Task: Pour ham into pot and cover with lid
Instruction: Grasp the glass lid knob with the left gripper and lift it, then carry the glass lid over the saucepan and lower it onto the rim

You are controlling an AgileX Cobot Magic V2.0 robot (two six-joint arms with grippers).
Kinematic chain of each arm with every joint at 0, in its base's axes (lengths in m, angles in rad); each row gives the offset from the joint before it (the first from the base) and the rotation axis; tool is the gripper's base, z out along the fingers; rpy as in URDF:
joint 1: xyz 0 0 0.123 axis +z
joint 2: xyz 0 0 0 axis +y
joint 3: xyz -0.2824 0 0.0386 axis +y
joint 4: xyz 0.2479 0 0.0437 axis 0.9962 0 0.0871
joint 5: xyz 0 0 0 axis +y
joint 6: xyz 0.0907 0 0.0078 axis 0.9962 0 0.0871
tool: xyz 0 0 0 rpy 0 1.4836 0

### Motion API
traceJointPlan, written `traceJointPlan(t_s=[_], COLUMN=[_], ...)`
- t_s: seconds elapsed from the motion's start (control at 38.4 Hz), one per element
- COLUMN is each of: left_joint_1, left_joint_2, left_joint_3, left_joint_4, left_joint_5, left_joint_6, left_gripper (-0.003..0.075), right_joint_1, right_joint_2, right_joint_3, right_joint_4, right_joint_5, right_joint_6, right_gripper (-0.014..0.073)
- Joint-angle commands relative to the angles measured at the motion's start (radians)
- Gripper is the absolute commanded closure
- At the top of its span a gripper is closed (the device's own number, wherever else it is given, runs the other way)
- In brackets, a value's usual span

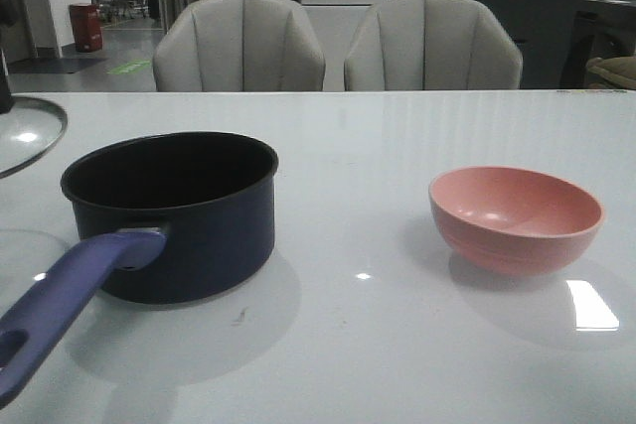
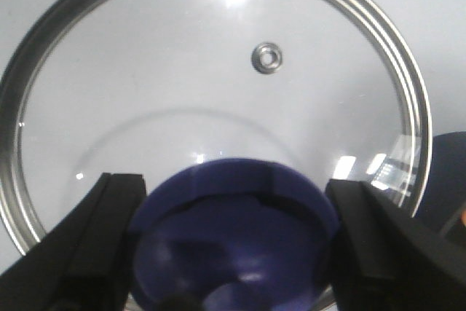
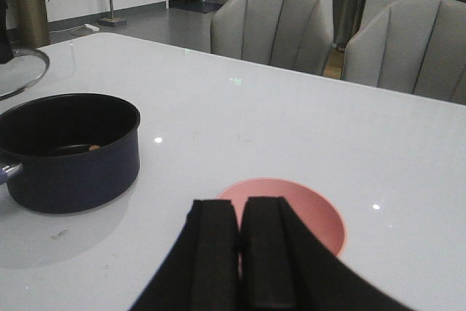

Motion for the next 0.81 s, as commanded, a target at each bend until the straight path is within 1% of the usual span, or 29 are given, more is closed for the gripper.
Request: traceJointPlan(t_s=[0.0, 0.16, 0.31, 0.42, 0.6, 0.78], left_joint_1=[-0.059, -0.166, -0.284, -0.339, -0.405, -0.412], left_joint_2=[-0.076, -0.076, -0.067, -0.045, 0.002, 0.034], left_joint_3=[-0.089, -0.163, -0.198, -0.199, -0.202, -0.21], left_joint_4=[-0.024, -0.024, 0.015, 0.042, 0.042, 0.019], left_joint_5=[0.023, 0.101, 0.104, 0.113, 0.16, 0.166], left_joint_6=[0.032, 0.085, 0.099, 0.099, 0.102, 0.102], left_gripper=[0.0465, 0.0465, 0.0465, 0.0465, 0.0465, 0.0465], right_joint_1=[0.003, 0.003, 0.003, 0.003, 0.003, 0.003], right_joint_2=[0.005, 0.005, 0.005, 0.005, 0.005, 0.005], right_joint_3=[-0.029, -0.029, -0.029, -0.029, -0.029, -0.029], right_joint_4=[-0.003, -0.003, -0.003, -0.003, -0.003, -0.003], right_joint_5=[-0.073, -0.073, -0.073, -0.073, -0.073, -0.073], right_joint_6=[-0.001, -0.001, -0.001, -0.001, -0.001, -0.001], right_gripper=[0.0425, 0.0425, 0.0425, 0.0425, 0.0425, 0.0425])
